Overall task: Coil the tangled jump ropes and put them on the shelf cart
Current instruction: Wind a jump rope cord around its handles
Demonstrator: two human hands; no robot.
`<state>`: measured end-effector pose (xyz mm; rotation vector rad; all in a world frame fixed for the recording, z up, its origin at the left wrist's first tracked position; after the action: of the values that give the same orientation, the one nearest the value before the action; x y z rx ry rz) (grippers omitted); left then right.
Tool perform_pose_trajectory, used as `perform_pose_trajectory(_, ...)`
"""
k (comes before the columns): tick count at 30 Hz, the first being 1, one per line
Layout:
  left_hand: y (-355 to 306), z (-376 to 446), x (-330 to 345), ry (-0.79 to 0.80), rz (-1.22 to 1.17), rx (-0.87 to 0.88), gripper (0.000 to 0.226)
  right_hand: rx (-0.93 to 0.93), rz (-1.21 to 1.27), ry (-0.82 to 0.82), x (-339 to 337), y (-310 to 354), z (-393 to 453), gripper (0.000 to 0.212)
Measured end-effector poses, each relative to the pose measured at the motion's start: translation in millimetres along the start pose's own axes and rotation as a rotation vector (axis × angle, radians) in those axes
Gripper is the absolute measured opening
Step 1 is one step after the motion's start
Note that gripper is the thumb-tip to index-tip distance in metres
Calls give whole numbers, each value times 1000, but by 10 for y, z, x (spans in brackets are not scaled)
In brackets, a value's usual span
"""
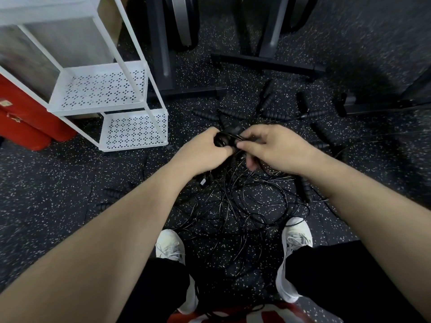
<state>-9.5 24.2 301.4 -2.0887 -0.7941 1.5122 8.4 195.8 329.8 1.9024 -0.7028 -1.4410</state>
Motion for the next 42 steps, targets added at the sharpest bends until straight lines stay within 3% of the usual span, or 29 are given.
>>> perform_pose_trajectory(5,-54,-21,-51,-54,-254,-106,32,19,113,50,15,-6,-10,23)
perform_pose_trajectory(8,-72,-28,-48,-37,-398,-172,22,23,111,-12,-18,9,15,8)
perform_pose_trajectory(15,-44,-10,1,187,-662,-296,38,-19,11,-180,-127,82,15,25)
perform_pose_trajectory(21,-130,-88,19,359,-762,-319,42,-30,88,-323,-190,65,24,29)
perform_pose_trajectory(24,-201,-137,4,381,-809,-320,62,-84,95,-368,-198,51,44,32)
perform_pose_trajectory(28,-286,-185,-22,359,-855,-334,80,-290,72,-369,-258,104,-3,33)
perform_pose_trajectory(31,-311,-204,-47,343,-865,-332,63,-363,75,-356,-265,118,-33,31)
perform_pose_trajectory(38,-268,-144,-91,230,-858,-293,42,-318,121,-363,-210,50,-39,13)
perform_pose_trajectory(42,-147,-74,-129,-24,-811,-303,38,-214,68,-531,-280,35,-21,25)
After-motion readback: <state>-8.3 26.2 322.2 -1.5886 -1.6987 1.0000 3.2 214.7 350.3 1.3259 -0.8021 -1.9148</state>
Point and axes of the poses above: each hand's wrist, its own z-axis towards the middle knuckle, its own x-axis out of the palm, y = z × x, the point moved 3 cm from there along z, towards the middle knuckle, and after that the axes turned 11 degrees about -y, right-handed, at the moved point
